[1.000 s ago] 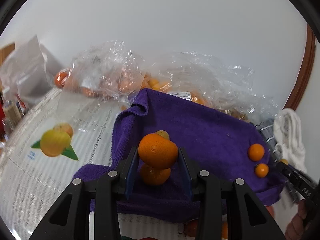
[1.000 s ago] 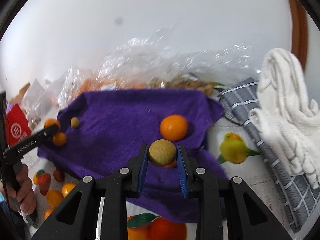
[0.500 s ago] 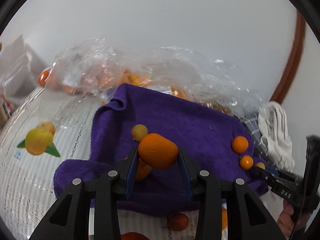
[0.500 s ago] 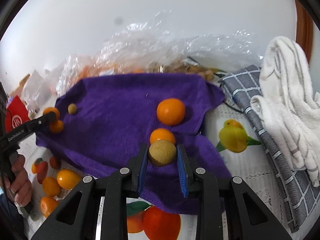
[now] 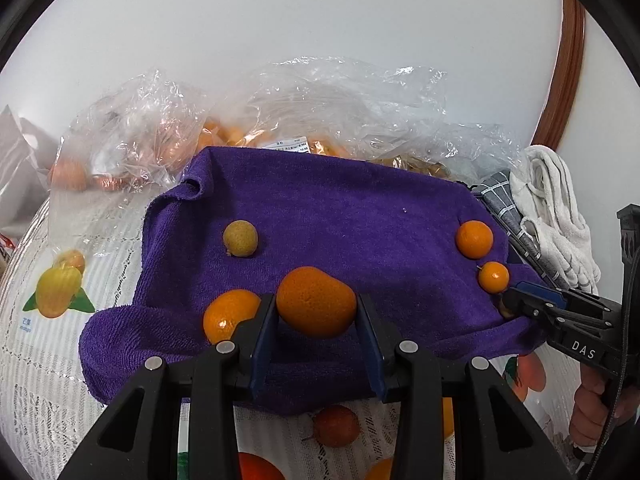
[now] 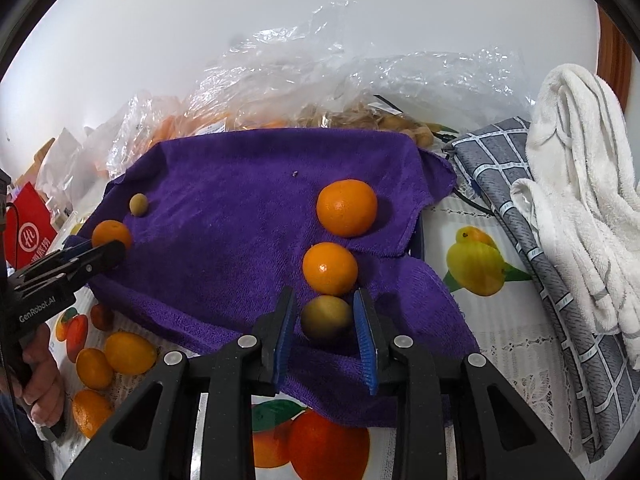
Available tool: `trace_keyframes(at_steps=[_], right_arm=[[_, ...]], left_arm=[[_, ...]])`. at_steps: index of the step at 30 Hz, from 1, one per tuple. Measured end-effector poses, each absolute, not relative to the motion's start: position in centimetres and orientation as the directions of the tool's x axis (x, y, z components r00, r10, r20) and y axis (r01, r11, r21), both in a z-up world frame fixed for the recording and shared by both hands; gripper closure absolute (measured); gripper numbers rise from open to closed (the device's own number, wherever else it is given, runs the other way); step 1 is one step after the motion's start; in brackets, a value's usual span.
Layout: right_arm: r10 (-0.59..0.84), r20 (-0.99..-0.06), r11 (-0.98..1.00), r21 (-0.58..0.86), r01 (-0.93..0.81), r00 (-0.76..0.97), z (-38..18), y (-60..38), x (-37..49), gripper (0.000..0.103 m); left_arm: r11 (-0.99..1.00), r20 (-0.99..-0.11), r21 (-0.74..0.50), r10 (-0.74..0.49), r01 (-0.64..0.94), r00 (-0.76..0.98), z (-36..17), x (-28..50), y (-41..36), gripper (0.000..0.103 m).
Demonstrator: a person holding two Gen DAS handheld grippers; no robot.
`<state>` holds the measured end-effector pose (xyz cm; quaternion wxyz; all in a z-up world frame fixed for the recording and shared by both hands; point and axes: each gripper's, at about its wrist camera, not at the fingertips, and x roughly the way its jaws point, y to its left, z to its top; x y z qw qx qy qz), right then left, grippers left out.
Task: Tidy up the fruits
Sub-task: 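Lower and open the right gripper on the towel while the left gripper releases its orange there, then move both open grippers back toward the fruit on the sheet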
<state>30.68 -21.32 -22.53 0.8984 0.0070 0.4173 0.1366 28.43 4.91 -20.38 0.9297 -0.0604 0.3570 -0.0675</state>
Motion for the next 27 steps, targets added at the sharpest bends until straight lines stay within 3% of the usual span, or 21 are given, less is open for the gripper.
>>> trace_keyframes(at_steps=[4,6,8,11,14,17,24,27], right_arm=[[0.269,-0.740,0.958,0.140,-0.250,0.616,-22.2,-21.6,30.3,0.061],[0.259,-0.731,0.960,0.124,-0.250,0.631,-21.9,-21.6,29.9,0.047],[0.255,-0.723,0.961,0.116,-0.250,0.643,-21.7,-21.6,29.7,0.041],[0.259,-0.726,0.960,0.119,-0.255,0.637,-21.5,-21.6,29.6,0.041],[0.240,-0.730,0.965,0.110,-0.237,0.640,-21.1,-21.6,29.1,0.041],[0.234,-0.722,0.969,0.120,-0.216,0.651,-20.2,-21.8,27.9,0.041],[0.103,-0.677,0.994,0.056,-0.089,0.729,-18.1,-22.7,24.3,0.041],[0.142,-0.688,0.990,0.105,-0.095,0.711,-17.8,-23.2,23.0,0.041]], left_arm=[[0.988,-0.660,-0.133,-0.149,0.081,0.737,-20.3,28.3,4.7,0.066],[0.987,-0.659,-0.140,-0.155,0.082,0.736,-20.2,28.3,4.8,0.066],[0.986,-0.659,-0.145,-0.159,0.083,0.735,-20.2,28.3,4.9,0.066],[0.987,-0.658,-0.140,-0.153,0.080,0.737,-20.2,28.3,4.8,0.063],[0.987,-0.642,-0.147,-0.146,0.065,0.753,-19.9,28.1,5.2,0.048],[0.980,-0.606,-0.189,-0.163,0.057,0.778,-19.2,27.7,6.1,0.043],[0.980,-0.523,-0.191,-0.154,0.061,0.838,-16.5,25.3,7.3,0.042],[0.987,-0.507,-0.144,-0.135,0.071,0.851,-15.3,24.3,6.8,0.042]])
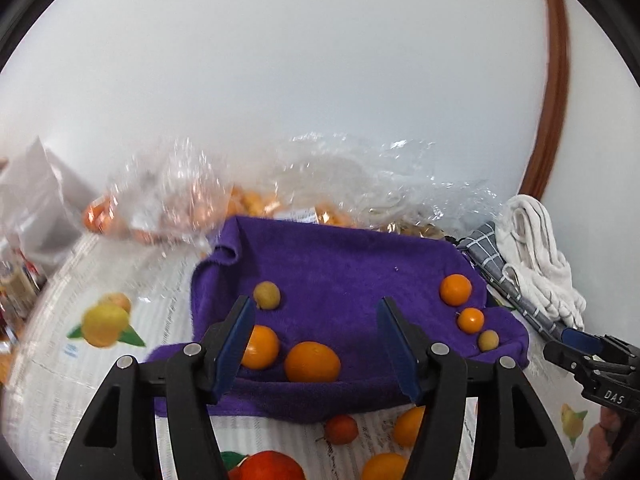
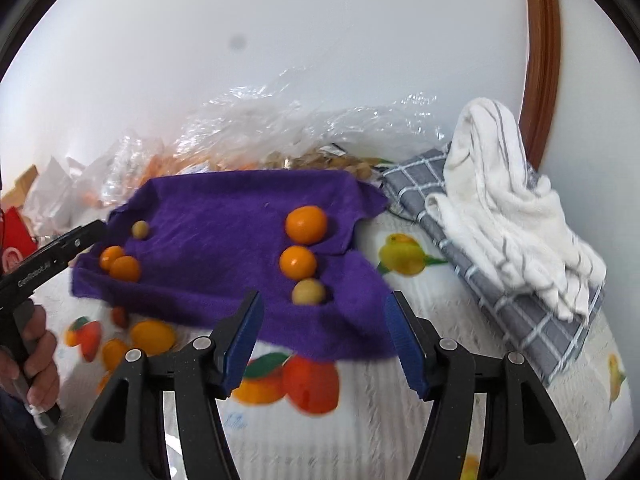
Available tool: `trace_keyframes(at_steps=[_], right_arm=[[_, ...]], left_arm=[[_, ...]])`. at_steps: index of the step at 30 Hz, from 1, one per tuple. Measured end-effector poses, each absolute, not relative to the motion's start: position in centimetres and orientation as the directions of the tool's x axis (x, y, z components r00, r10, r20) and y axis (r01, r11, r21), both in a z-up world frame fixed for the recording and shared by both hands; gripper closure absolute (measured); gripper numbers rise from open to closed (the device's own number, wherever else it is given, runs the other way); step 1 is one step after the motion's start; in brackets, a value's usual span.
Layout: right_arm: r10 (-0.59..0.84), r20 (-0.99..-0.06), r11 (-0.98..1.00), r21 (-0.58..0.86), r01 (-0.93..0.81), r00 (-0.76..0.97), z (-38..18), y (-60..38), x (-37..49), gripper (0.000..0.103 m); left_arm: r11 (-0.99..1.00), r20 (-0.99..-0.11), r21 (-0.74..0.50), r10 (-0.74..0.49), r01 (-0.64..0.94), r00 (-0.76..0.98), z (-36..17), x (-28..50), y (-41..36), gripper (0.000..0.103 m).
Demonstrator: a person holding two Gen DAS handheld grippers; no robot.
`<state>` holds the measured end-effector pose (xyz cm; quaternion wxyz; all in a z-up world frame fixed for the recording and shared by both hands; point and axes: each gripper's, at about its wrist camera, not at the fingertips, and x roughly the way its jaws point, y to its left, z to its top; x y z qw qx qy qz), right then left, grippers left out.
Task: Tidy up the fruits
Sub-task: 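Move both open grippers back toward the fruit on the sheet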
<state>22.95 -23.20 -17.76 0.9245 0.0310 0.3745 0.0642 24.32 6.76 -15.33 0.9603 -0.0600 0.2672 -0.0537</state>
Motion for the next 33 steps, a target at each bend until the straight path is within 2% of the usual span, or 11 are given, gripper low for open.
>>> trace_keyframes(at_steps=[7,14,19,23,28,31,33], right_arm=[[0.225,-0.726,0.974,0.140,-0.180,0.650,-17.9,-21.2,20.8,0.041],[0.338,-0.725,0.935,0.184,-0.304,0.600,-18.7,-16.8,18.4,0.040],[0.431,-0.726,0.885,0.226,-0.406,0.536,-19.7,-13.2,16.8,0.039],[0.422,-0.746,0.881,0.202,-0.429,0.515,-21.0,-10.9,16.4,0.039],[0.391,-0.760,0.889,0.168,-0.425,0.519,-22.0,-9.5,16.7,0.039],[0.384,-0.759,0.893,0.160,-0.421,0.525,-22.3,-9.3,16.9,0.040],[0.379,-0.768,0.891,0.152,-0.427,0.516,-22.5,-9.1,17.1,0.048]], left_arm=[[0.999,-0.610,-0.048,-0.040,0.014,0.792,-16.7,20.7,8.6,0.042],[0.996,-0.672,-0.057,0.014,-0.071,0.741,-18.1,18.0,11.6,0.041],[0.996,-0.722,-0.071,-0.012,-0.057,0.692,-18.8,16.7,13.2,0.039],[0.992,-0.735,-0.092,-0.008,-0.088,0.678,-19.8,15.8,14.5,0.039],[0.995,-0.734,-0.020,0.049,-0.094,0.678,-21.3,15.7,14.2,0.039],[0.993,-0.758,-0.059,0.025,-0.106,0.652,-21.6,16.3,15.1,0.039],[0.989,-0.754,-0.099,-0.001,-0.112,0.657,-21.6,16.1,15.7,0.039]])
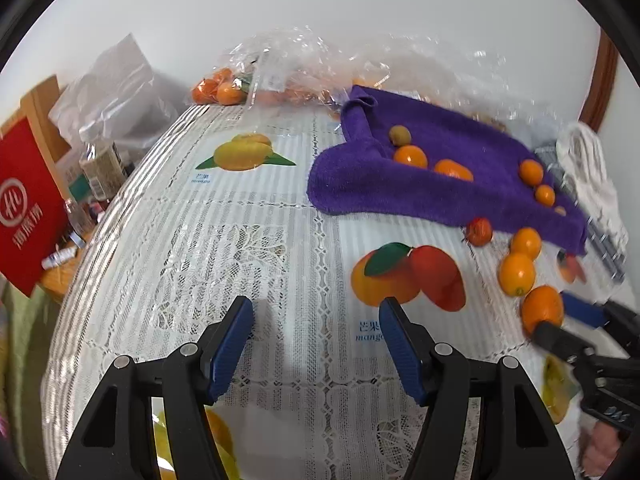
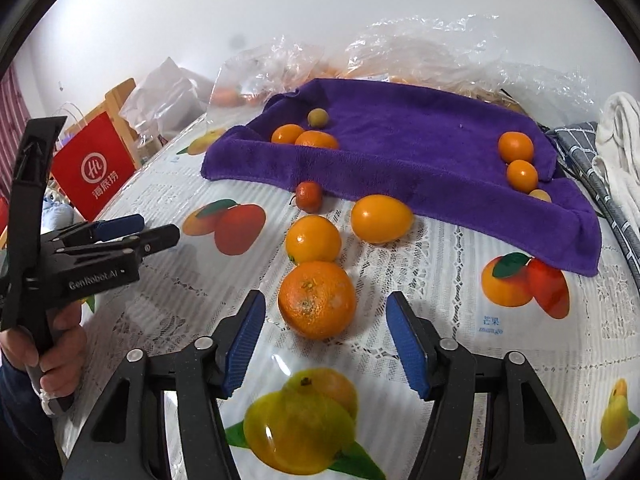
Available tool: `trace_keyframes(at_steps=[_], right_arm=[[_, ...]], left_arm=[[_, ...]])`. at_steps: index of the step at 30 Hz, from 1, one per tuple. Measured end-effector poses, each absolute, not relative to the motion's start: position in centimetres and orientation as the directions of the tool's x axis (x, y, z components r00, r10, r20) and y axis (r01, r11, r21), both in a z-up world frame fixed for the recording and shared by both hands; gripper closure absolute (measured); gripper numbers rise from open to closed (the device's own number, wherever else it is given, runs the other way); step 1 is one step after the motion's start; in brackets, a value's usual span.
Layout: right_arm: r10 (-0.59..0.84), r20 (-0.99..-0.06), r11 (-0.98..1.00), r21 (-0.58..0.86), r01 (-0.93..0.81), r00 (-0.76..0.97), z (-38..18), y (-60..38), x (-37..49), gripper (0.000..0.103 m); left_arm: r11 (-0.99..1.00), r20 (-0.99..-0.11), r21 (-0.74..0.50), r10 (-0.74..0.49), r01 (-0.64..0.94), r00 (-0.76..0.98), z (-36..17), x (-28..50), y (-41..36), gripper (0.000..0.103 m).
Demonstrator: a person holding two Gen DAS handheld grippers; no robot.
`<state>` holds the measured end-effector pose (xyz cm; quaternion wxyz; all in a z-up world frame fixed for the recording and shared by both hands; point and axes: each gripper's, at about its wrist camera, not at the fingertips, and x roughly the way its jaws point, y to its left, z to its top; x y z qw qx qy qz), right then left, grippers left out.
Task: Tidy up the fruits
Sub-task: 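Move both open grippers back toward the fruit on the sheet, then close the right gripper around a large mandarin while the left gripper grasps an orange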
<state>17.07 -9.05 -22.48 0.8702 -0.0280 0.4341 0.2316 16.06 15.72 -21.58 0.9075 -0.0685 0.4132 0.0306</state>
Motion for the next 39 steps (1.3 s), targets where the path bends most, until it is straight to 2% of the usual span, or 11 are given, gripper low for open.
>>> trace_keyframes(at_steps=[1,3,6,11,18,25,29,32,37,39], right_arm=[[0.375,-0.774,0.888,0.142,-0.437,0.510,-22.6,-8.8,17.1,0.050],[0.362,-0.785,0.882,0.115,-0.456,0.503,-23.0,-8.3,17.1,0.062],[0.360,-0.778,0.882,0.103,-0.460,0.515,-23.1,-8.3,16.9,0.062],[0.359,-0.764,0.884,0.094,-0.458,0.536,-22.3,-9.9,16.4,0.062],[0.304,-0.725,0.924,0.066,-0.377,0.618,-20.8,-16.3,16.2,0.062],[0.222,-0.737,0.970,0.102,-0.220,0.638,-21.8,-23.2,18.3,0.062],[0.226,-0.741,0.973,0.135,-0.189,0.633,-22.8,-24.9,18.8,0.062],[0.267,-0.738,0.963,0.189,-0.191,0.619,-23.6,-25.6,19.0,0.062],[0.270,-0.736,0.963,0.192,-0.191,0.621,-23.8,-25.4,18.8,0.062],[0.274,-0.740,0.961,0.188,-0.202,0.614,-24.0,-25.2,18.7,0.062]], left_arm=[[0.988,-0.754,-0.107,-0.007,-0.113,0.657,-21.6,16.0,15.8,0.039],[0.989,-0.756,-0.100,-0.003,-0.111,0.655,-21.6,16.0,15.6,0.039],[0.992,-0.760,-0.063,0.022,-0.107,0.650,-21.7,16.1,15.1,0.039],[0.992,-0.757,-0.077,0.010,-0.105,0.653,-21.7,16.0,15.3,0.039],[0.970,-0.733,-0.228,-0.115,-0.082,0.670,-20.1,15.1,15.8,0.039],[0.976,-0.729,-0.211,-0.197,0.058,0.655,-18.6,16.8,9.2,0.039],[0.977,-0.737,-0.147,-0.214,0.158,0.641,-18.8,18.1,4.5,0.039],[0.979,-0.748,-0.119,-0.198,0.166,0.634,-19.4,19.1,2.7,0.039],[0.981,-0.740,-0.130,-0.194,0.146,0.644,-20.6,19.7,2.4,0.040],[0.979,-0.739,-0.132,-0.201,0.154,0.643,-21.0,19.7,2.4,0.047]])
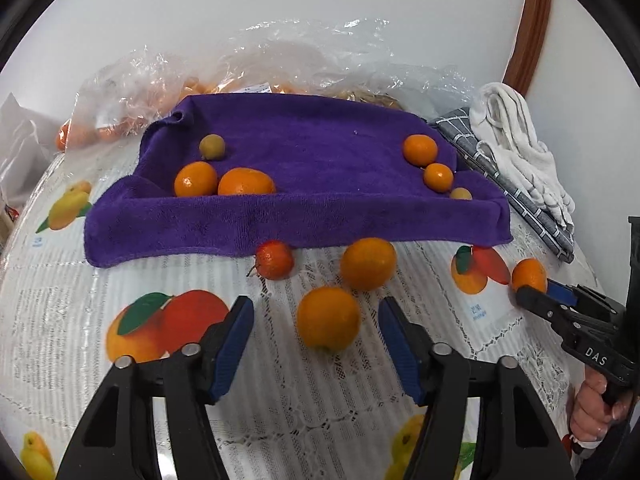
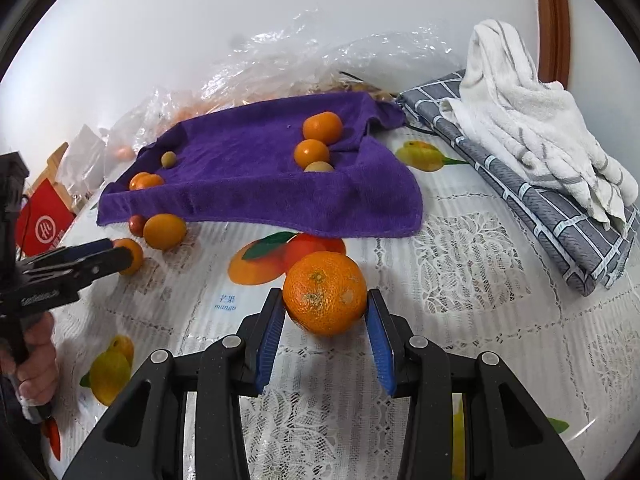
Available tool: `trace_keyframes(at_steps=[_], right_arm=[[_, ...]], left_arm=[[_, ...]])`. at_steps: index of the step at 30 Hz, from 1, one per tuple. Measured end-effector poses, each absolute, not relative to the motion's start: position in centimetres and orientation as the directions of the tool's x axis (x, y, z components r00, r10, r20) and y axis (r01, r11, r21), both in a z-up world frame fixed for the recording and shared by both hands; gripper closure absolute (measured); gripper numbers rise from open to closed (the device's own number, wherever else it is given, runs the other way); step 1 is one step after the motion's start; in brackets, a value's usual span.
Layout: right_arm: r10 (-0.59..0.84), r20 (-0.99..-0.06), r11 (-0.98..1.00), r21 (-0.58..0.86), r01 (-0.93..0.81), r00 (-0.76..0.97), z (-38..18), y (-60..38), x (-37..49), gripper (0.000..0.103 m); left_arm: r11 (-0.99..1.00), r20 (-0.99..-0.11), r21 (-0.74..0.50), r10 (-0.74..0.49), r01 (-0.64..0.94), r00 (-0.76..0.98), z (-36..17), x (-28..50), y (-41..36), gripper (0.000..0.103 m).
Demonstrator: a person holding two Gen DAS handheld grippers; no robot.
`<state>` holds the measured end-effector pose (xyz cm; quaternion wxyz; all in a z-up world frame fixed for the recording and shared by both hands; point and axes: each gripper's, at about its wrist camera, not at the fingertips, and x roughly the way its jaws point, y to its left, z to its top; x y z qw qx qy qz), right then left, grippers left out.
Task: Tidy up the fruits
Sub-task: 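Close the right gripper around a large mandarin while the left gripper grasps an orange, then carry the mandarin in the right gripper while the left gripper carries its orange over the towel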
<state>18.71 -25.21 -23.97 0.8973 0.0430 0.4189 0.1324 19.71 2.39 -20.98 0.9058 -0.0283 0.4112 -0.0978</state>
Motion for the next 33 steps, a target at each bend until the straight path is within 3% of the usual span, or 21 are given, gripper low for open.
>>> trace_keyframes(at_steps=[2,4,21,33], right_arm=[[0.277,-0.743,0.960,0.184,-0.212,0.609,-24.0,-24.9,18.8,0.062],[0.275,-0.745,0.960,0.176,-0.219,0.608,-24.0,-24.7,18.7,0.062],[0.278,-0.738,0.960,0.193,-0.203,0.615,-24.0,-25.1,18.7,0.062],[0.291,-0.722,0.956,0.198,-0.215,0.628,-23.8,-25.2,18.2,0.062]], left_arm=[[0.976,-0.751,-0.128,-0.211,0.177,0.625,-21.3,19.9,2.2,0.066],[0.972,-0.749,-0.136,-0.227,0.191,0.623,-21.3,19.9,1.9,0.071],[0.970,-0.634,-0.181,-0.241,0.162,0.735,-19.6,18.5,3.3,0.071],[0.976,-0.647,-0.192,-0.202,0.100,0.735,-19.7,19.0,4.2,0.071]])
